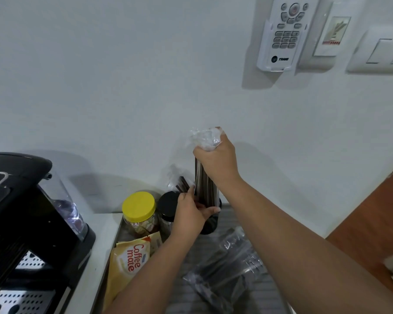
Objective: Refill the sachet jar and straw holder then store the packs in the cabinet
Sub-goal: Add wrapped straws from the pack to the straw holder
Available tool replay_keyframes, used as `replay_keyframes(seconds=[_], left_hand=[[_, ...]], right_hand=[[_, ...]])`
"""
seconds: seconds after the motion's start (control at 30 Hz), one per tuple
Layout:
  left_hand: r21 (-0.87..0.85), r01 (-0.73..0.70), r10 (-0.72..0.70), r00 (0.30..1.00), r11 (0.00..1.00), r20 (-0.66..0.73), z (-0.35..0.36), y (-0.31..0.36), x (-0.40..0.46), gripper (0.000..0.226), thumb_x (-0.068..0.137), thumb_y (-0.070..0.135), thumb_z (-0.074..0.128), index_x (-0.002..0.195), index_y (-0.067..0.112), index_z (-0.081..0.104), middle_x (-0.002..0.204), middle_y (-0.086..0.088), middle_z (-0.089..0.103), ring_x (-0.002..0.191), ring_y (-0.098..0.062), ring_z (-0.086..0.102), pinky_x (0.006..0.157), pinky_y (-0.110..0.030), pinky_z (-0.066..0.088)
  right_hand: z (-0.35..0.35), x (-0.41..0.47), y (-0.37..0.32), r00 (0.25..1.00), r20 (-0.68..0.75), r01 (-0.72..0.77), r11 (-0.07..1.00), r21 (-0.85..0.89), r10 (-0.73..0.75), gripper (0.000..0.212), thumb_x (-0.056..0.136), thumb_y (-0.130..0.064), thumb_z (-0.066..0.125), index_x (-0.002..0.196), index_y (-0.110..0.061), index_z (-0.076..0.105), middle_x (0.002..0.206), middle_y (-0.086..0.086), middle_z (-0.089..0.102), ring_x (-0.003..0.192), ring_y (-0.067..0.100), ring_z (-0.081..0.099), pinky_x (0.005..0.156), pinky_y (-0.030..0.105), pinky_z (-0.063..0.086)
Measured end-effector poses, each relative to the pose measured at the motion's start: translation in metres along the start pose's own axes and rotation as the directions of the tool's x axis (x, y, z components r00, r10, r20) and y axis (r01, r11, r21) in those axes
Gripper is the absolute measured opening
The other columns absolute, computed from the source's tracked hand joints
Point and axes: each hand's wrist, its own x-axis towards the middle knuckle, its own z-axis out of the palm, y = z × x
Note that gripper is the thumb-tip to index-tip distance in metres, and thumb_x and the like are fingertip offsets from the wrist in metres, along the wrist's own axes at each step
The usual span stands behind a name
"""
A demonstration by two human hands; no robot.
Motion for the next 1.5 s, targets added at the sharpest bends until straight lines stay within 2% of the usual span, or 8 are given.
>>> replay_keyframes(seconds=[0.13, 0.4, 0.73, 0.9, 0.97, 1.1, 1.23, 1.5], left_hand=[[0.049, -0.027, 0.028, 0.999, 0.998, -0.016, 0.000, 0.002, 0.002, 0.093, 0.066, 0.039, 0.086, 0.142, 0.013, 0.041, 0.115, -0.002, 0.043, 0.076, -0.003, 0.054, 0.078, -0.018, 0.044], [0.067, 0.001, 0.004, 0.998, 0.998, -0.066, 0.005, 0.002, 0.012, 0.070, 0.064, 0.033, 0.087, 0.125, 0.015, 0.056, 0.119, -0.005, 0.056, 0.107, -0.017, 0.057, 0.094, -0.035, 0.051], [0.194, -0.002, 0.000, 1.000, 0.981, 0.009, 0.004, -0.005, 0.009, 0.080, 0.074, 0.036, 0.080, 0.142, 0.014, 0.045, 0.121, -0.007, 0.055, 0.111, -0.019, 0.056, 0.098, -0.030, 0.048], [-0.109, 0.025, -0.052, 0.967, 0.994, -0.249, -0.018, -0.026, -0.003, 0.019, 0.083, 0.020, 0.073, 0.100, 0.013, 0.067, 0.093, -0.010, 0.066, 0.080, -0.019, 0.067, 0.079, -0.039, 0.058], [-0.233, 0.069, -0.146, 0.932, 0.970, -0.332, -0.026, -0.032, 0.003, 0.023, 0.084, 0.010, 0.071, 0.102, 0.014, 0.058, 0.105, -0.017, 0.061, 0.081, -0.024, 0.069, 0.079, -0.046, 0.059], [-0.296, 0.162, -0.221, 0.959, 0.941, -0.177, -0.035, -0.026, 0.021, 0.060, 0.082, 0.004, 0.072, 0.134, 0.007, 0.042, 0.126, -0.014, 0.050, 0.086, -0.029, 0.069, 0.085, -0.044, 0.056], [-0.317, 0.213, -0.203, 0.977, 0.924, 0.064, -0.043, -0.015, 0.029, 0.018, 0.081, 0.005, 0.074, 0.085, 0.012, 0.058, 0.088, -0.014, 0.065, 0.069, -0.019, 0.064, 0.071, -0.033, 0.054], [-0.161, 0.123, -0.106, 0.988, 0.979, 0.111, -0.047, 0.002, 0.044, 0.016, 0.087, 0.007, 0.067, 0.078, 0.017, 0.058, 0.072, -0.006, 0.065, 0.048, 0.000, 0.060, 0.057, -0.011, 0.048]], right_hand=[[0.004, 0.006, 0.000, 1.000, -0.017, -0.011, 1.000, -0.001, 0.011, 0.026, 0.075, -0.008, 0.062, 0.098, -0.019, 0.055, 0.068, -0.002, 0.054, 0.057, 0.010, 0.048, 0.051, 0.018, 0.041], [0.003, 0.012, 0.009, 0.998, -0.058, -0.035, 0.999, 0.028, 0.037, 0.027, 0.074, -0.004, 0.061, 0.091, -0.024, 0.055, 0.061, -0.009, 0.050, 0.048, 0.004, 0.043, 0.048, 0.014, 0.038], [0.000, 0.013, 0.021, 0.996, -0.073, -0.051, 0.999, 0.001, 0.051, 0.020, 0.073, -0.004, 0.060, 0.087, -0.017, 0.054, 0.064, -0.008, 0.051, 0.050, 0.004, 0.044, 0.047, 0.012, 0.037], [0.000, 0.010, 0.026, 0.997, -0.042, -0.064, 0.998, 0.002, 0.064, 0.024, 0.073, -0.005, 0.060, 0.090, -0.021, 0.055, 0.066, -0.009, 0.052, 0.054, 0.008, 0.046, 0.048, 0.014, 0.038], [-0.001, 0.009, 0.028, 0.997, -0.026, -0.070, 0.997, 0.021, 0.070, 0.027, 0.074, -0.004, 0.060, 0.089, -0.026, 0.054, 0.065, -0.009, 0.052, 0.054, 0.008, 0.046, 0.048, 0.016, 0.039], [-0.004, 0.008, 0.032, 0.995, 0.002, -0.101, 0.994, 0.033, 0.101, 0.029, 0.074, -0.007, 0.061, 0.100, -0.020, 0.057, 0.069, -0.003, 0.055, 0.058, 0.012, 0.050, 0.053, 0.024, 0.042], [-0.006, 0.008, 0.035, 0.995, 0.039, -0.089, 0.996, 0.029, 0.088, 0.023, 0.074, -0.009, 0.062, 0.095, -0.018, 0.058, 0.074, -0.001, 0.060, 0.063, 0.014, 0.055, 0.060, 0.026, 0.045], [0.000, 0.005, 0.046, 0.992, 0.116, -0.044, 0.999, 0.011, 0.042, 0.024, 0.074, -0.010, 0.066, 0.082, -0.029, 0.054, 0.073, -0.006, 0.061, 0.065, 0.011, 0.059, 0.062, 0.023, 0.048]])
